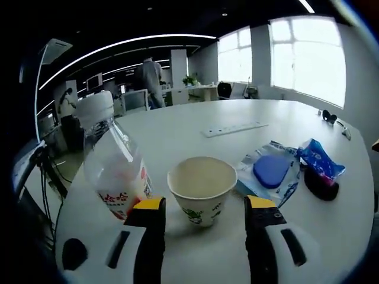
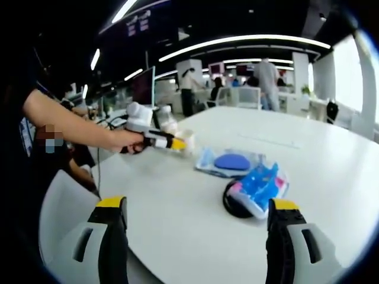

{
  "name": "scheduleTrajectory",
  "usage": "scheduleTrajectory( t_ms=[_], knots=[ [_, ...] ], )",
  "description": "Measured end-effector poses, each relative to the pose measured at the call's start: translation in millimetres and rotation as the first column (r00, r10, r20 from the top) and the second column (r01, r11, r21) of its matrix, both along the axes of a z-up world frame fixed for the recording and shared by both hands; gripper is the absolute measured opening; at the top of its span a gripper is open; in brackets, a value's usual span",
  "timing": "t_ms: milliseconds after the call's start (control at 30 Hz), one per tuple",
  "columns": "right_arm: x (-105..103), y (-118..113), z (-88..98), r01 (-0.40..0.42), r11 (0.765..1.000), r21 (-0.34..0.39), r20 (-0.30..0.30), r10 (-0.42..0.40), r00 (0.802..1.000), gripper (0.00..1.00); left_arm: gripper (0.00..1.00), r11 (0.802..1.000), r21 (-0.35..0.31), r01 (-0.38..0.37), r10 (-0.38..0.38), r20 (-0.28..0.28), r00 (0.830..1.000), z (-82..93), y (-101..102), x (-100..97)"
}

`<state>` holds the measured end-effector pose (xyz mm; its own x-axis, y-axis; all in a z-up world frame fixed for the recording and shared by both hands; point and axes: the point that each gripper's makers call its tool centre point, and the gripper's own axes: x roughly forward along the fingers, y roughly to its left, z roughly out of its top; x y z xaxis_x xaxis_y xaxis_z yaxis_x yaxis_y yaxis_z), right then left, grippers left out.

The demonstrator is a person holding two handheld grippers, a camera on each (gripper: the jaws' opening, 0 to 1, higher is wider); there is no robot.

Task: Arrange the tabletop items into an orderly group along one side of the table until the central work area is clear of visible clutter.

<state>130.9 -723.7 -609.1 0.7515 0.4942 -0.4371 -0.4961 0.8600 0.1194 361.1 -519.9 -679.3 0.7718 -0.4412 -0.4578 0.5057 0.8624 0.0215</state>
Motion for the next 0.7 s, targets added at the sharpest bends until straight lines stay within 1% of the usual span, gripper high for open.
scheduleTrajectory(
  t_ms=[67,167,400,567,700],
  knots=[
    [0.4,0.9,0.5,-0.003,1.000,-0.001,0.001,0.003,1.000,0.97,0.53,1.000,0.008,0.009,-0.009,-0.002,1.000,-1.1,-1.0,-2.5],
    [1.0,1.5,1.9,-0.007,1.000,-0.006,0.005,0.007,1.000,0.97,0.55,1.000,-0.002,-0.007,0.007,-0.008,1.000,-0.3,0.9,-2.9],
    [0.9,-3.6,5.3,-0.002,1.000,-0.008,0.010,0.002,1.000,0.95,0.56,1.000,0.005,-0.005,0.005,-0.004,1.000,2.5,0.1,-9.2],
    [4.4,-7.0,9.8,-0.001,1.000,0.010,0.019,0.001,1.000,0.94,0.57,1.000,0.014,-0.011,0.011,-0.012,1.000,2.0,0.4,-16.6],
    [7.5,-8.6,10.0,-0.012,1.000,0.012,0.022,0.012,1.000,0.93,0.57,1.000,0.022,-0.021,0.021,-0.005,1.000,5.4,2.1,-20.2]
  ],
)
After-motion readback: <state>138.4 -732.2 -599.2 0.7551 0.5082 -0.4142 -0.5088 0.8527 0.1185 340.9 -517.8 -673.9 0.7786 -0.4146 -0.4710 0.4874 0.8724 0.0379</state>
